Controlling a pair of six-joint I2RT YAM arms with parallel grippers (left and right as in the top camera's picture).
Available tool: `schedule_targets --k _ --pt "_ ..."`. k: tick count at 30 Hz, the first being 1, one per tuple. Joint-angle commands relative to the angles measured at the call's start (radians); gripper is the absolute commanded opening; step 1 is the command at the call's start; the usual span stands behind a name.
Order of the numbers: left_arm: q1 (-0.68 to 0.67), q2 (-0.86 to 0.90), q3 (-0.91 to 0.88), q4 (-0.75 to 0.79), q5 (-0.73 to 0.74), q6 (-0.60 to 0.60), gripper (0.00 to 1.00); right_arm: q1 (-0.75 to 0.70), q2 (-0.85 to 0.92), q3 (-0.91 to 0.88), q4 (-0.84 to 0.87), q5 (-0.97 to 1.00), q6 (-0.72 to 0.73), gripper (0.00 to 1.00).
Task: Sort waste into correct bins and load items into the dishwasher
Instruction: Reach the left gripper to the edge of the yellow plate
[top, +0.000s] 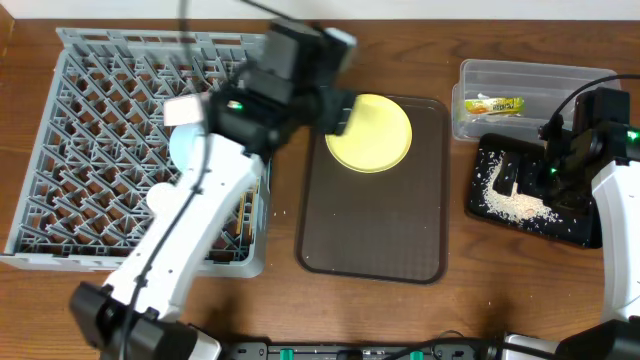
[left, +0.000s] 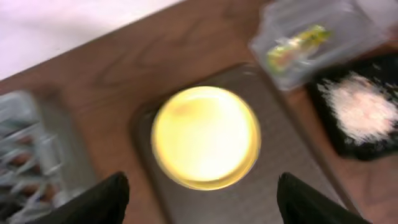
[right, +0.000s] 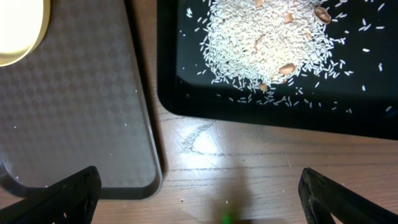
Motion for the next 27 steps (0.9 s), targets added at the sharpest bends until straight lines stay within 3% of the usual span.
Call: schedule_targets --k 1,11,20,27 --pt "-0.091 0.118 0.001 0.068 -0.039 0.011 0.77 -0.001 -0.014 0.004 0.0 -0.004 0.009 0.99" --pt "-0.185 0.416 0.002 0.147 -0.039 0.078 0.83 -0.001 -0.014 0.004 0.0 -0.005 0.009 0.99" --pt "-0.2 0.566 0.002 0.139 -0.039 0.078 0.83 -0.001 -0.014 0.004 0.0 -0.004 0.009 0.99" --pt "-0.215 0.603 -0.006 0.101 -0.039 0.078 0.72 -0.001 -0.014 0.004 0.002 -0.004 0.01 0.99"
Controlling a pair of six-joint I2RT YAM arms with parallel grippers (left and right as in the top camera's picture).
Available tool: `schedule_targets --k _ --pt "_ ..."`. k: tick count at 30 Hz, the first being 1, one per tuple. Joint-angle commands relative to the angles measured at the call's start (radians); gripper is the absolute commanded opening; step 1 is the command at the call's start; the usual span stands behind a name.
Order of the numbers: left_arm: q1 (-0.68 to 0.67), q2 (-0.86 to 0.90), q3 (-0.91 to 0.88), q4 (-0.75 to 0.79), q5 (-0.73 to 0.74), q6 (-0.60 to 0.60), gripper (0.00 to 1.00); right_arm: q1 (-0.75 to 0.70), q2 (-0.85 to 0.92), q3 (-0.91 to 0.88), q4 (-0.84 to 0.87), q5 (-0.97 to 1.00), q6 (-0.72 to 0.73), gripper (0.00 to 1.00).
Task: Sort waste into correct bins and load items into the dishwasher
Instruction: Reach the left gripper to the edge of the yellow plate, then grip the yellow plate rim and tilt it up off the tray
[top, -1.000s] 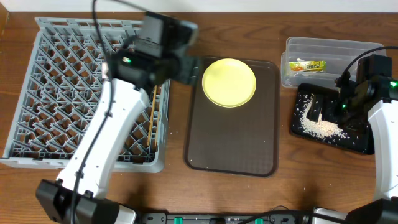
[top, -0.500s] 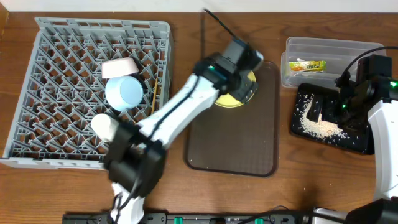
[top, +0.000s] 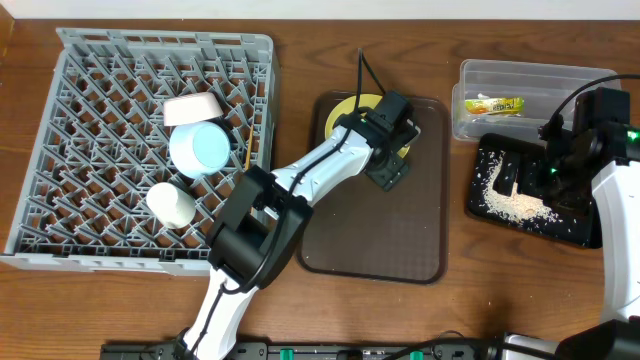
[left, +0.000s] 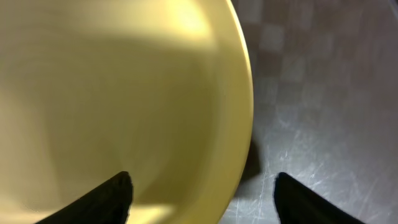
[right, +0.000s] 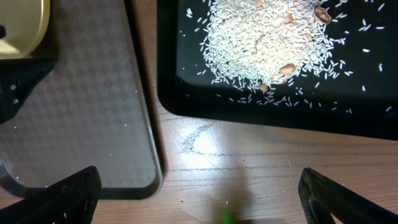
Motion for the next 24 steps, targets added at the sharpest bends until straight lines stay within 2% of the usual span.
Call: schedule_targets --k 1,3,7,11,17,24 --pt "-0.019 0.029 -0.013 -0.007 -0.012 0.008 0.71 -0.001 -0.014 0.004 0.001 -0.005 0.01 0.99" --pt "-0.024 0.039 -0.023 -0.006 -0.013 0.008 0.63 -0.001 -0.014 0.004 0.0 -0.004 0.009 0.99" --pt "-0.026 0.046 -0.023 -0.008 -0.013 0.007 0.34 -0.001 -0.014 0.004 -0.004 -0.004 0.009 0.99" --pt "-0.026 0.042 -0.023 -0.014 -0.056 0.006 0.09 -0.001 -0.014 0.004 -0.003 -0.004 0.009 0.99" --pt "-0.026 0.013 0.007 -0.074 -0.127 0.006 0.08 -0.001 -0.014 0.004 -0.003 -0.004 0.009 0.99" --pt "-0.026 -0.13 0.021 -0.128 -0.303 -0.012 0.08 -0.001 -0.014 0.004 -0.004 -0.004 0.009 0.99"
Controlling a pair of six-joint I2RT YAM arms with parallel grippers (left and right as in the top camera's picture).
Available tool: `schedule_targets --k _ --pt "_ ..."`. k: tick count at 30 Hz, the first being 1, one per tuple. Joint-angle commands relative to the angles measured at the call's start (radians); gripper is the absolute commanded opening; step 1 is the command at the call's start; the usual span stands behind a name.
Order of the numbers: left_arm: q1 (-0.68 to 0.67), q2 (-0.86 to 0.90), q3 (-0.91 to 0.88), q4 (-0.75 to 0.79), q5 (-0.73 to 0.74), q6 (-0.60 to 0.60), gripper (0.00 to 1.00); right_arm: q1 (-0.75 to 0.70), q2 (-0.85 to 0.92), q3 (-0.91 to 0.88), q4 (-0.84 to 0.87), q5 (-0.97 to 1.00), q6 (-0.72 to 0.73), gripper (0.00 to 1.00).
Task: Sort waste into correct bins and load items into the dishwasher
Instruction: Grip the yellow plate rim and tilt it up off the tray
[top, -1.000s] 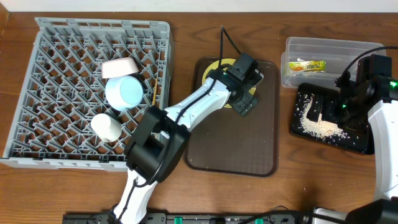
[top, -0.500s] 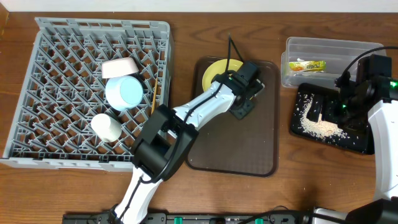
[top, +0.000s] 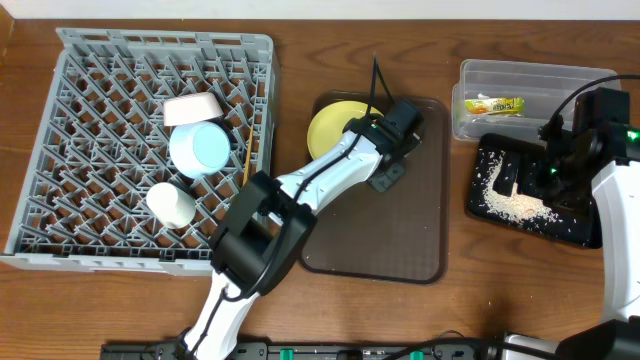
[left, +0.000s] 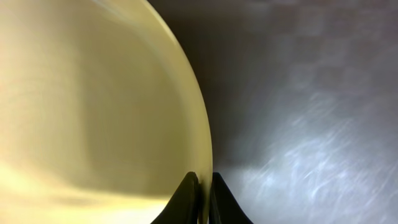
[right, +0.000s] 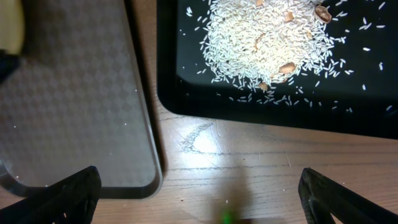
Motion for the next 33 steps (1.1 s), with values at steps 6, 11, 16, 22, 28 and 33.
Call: schedule_targets --k 6,11,16,22,28,33 --pt "0.013 -0.214 0.008 -0.065 -0.168 -0.018 0.08 -0.001 -0.014 0.004 0.0 -0.004 0.009 0.99" --pt "0.013 -0.254 0.008 -0.083 -0.22 -0.018 0.08 -0.001 -0.014 0.004 -0.001 -0.004 0.009 0.99" --pt "0.005 -0.248 -0.013 -0.07 -0.22 -0.018 0.28 -0.001 -0.014 0.004 -0.002 -0.004 0.009 0.99" --pt "0.003 -0.206 -0.071 -0.056 -0.22 -0.018 0.49 -0.001 -0.014 0.004 -0.001 -0.004 0.009 0.99" --pt "0.001 -0.115 -0.094 -0.056 -0.22 0.027 0.56 -0.001 -0.014 0.004 -0.001 -0.004 0.009 0.99" --pt "0.001 -0.061 -0.094 -0.041 -0.22 0.074 0.57 -0.001 -0.014 0.004 0.0 -0.004 0.009 0.99"
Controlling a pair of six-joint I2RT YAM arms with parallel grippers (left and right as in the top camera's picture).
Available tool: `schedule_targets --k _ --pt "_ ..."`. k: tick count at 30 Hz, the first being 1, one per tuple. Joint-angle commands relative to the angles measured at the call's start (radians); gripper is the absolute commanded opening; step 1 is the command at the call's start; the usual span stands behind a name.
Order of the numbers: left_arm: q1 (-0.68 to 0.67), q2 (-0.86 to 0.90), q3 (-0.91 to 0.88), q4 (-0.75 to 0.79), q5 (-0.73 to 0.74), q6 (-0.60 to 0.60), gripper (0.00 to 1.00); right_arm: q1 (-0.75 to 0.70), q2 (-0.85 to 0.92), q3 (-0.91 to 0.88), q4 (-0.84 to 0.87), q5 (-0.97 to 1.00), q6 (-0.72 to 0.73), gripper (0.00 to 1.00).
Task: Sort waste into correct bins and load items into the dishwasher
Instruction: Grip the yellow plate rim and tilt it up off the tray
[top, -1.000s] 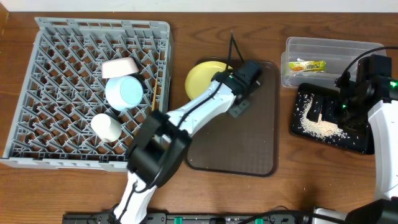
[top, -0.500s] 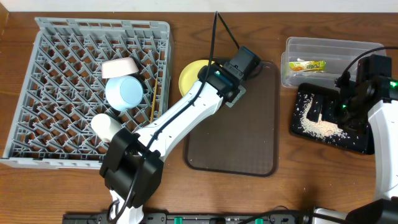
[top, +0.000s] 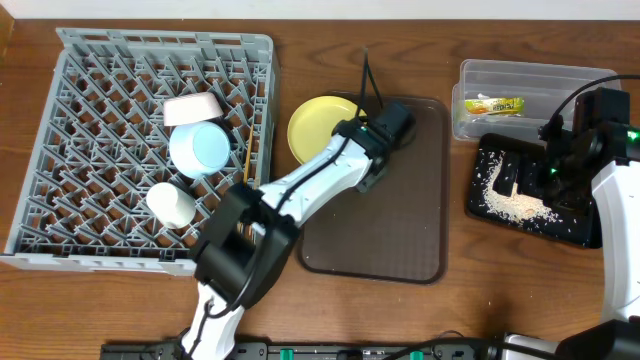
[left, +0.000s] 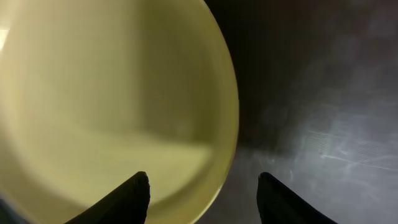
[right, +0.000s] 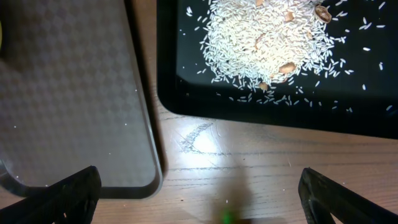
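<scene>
A yellow plate lies at the back left of the brown serving tray, hanging over the tray's left edge toward the dish rack. My left gripper is low at the plate's right rim. In the left wrist view the plate fills the left side. The left gripper is open with the rim between its fingers. My right gripper hangs wide open over the bare wood beside the black tray of rice, holding nothing.
The grey rack holds a white bowl, a blue cup and a white cup. A clear bin at the back right holds a yellow-green wrapper. The black rice tray sits in front of it.
My left gripper was shut at the plate's right rim and is now open around it. The plate lies further left, over the tray's edge. The right arm has not moved.
My left gripper was open high above the plate, which lay at the tray's back middle. Then it was low over the plate, still open. Then it was shut at the rim with the plate shifted left. Now the plate overhangs the tray's left edge.
</scene>
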Motion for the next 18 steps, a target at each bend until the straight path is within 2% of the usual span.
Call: schedule_targets --k 1,7,9,10,12,18 --pt "-0.004 0.034 -0.008 0.013 -0.012 0.05 0.57 -0.001 -0.014 0.004 0.0 -0.004 0.009 0.99" --pt "-0.004 0.084 -0.014 0.034 -0.012 0.066 0.56 -0.001 -0.014 0.004 0.0 -0.004 0.009 0.99" --pt "0.0 0.102 -0.015 0.036 -0.013 0.098 0.49 -0.001 -0.014 0.004 0.0 -0.004 0.009 0.99" --pt "0.004 0.114 -0.015 0.036 -0.022 0.113 0.4 -0.001 -0.014 0.004 0.0 -0.004 0.009 0.99" --pt "0.01 0.127 -0.015 0.047 -0.068 0.113 0.31 -0.001 -0.014 0.004 0.0 -0.004 0.009 0.99" --pt "0.009 0.131 -0.014 0.073 -0.257 0.113 0.1 -0.001 -0.014 0.004 0.0 -0.004 0.01 0.99"
